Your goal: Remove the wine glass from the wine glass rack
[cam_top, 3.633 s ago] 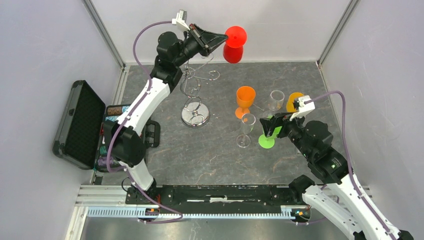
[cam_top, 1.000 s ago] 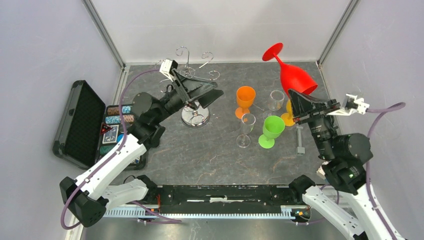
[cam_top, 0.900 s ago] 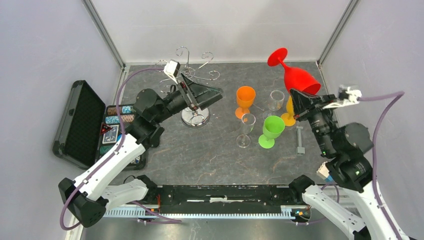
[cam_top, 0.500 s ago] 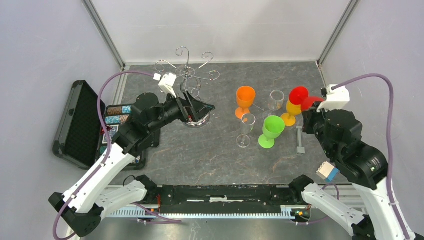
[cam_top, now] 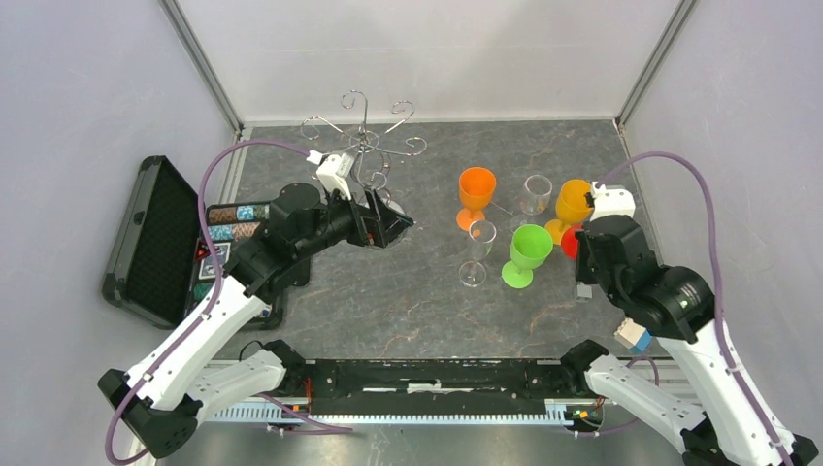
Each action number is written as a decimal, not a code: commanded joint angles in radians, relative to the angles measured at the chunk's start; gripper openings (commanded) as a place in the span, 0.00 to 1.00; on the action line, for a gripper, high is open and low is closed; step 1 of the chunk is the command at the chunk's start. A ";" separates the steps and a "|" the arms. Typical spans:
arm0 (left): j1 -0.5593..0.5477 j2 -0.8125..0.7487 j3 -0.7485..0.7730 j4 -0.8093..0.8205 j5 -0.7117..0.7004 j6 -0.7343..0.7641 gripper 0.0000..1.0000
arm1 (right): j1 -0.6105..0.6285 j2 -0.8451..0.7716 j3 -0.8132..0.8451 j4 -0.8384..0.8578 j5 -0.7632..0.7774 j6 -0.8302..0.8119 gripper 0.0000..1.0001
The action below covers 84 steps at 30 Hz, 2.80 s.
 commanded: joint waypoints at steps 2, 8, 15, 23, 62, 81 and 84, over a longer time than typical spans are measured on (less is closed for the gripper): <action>0.002 -0.048 -0.027 0.004 -0.065 0.059 1.00 | -0.001 0.007 -0.114 0.028 0.015 0.045 0.00; 0.003 -0.082 -0.043 0.017 -0.135 0.058 1.00 | -0.003 0.016 -0.269 0.178 -0.017 0.034 0.00; 0.002 -0.099 -0.059 0.029 -0.168 0.060 1.00 | -0.056 0.066 -0.336 0.241 -0.130 -0.027 0.00; 0.002 -0.100 -0.063 0.030 -0.171 0.063 1.00 | -0.213 0.098 -0.379 0.286 -0.252 -0.136 0.00; 0.002 -0.135 -0.050 0.006 -0.212 0.086 1.00 | -0.337 0.227 -0.209 0.301 -0.227 -0.204 0.43; 0.002 -0.187 0.089 -0.198 -0.272 0.162 1.00 | -0.339 0.017 -0.080 0.415 -0.128 -0.261 0.65; 0.002 -0.225 0.109 -0.257 -0.339 0.186 1.00 | -0.337 -0.106 -0.123 0.493 -0.093 -0.295 0.75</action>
